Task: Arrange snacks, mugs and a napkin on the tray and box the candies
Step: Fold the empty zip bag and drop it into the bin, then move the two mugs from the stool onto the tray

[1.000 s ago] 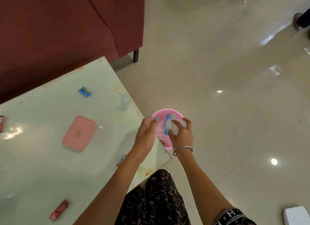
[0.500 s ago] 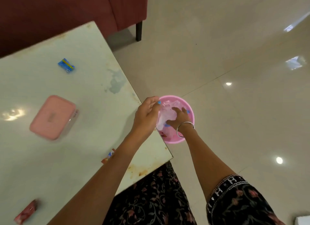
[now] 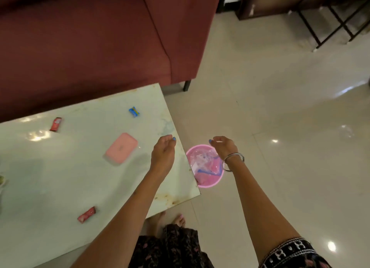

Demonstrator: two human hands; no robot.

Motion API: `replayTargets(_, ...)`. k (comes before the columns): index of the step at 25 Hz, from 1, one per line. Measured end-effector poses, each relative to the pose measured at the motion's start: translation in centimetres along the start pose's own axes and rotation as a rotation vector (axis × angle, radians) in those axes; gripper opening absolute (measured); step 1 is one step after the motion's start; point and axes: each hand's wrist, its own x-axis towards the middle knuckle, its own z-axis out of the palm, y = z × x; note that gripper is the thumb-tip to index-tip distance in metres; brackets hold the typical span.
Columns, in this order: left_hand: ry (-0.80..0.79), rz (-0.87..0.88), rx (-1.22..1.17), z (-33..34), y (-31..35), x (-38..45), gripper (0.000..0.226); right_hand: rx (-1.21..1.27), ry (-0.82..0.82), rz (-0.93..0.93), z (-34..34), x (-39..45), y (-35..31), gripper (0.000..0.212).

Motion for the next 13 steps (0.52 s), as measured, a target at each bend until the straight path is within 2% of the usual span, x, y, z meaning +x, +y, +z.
replayTargets(6,0.269,0.041,-0.144,-8.8,2.9,-3.6,0.033,0.07,0.136,-0.31,1.5,-7.6,-8.8,0.031)
replayTargets(13,0.52,0.111,-0.233,-22.3,1.1,-7.7,0.033,0.056,0.064,-0.503,10.0,-16.1,-15.2,0.028)
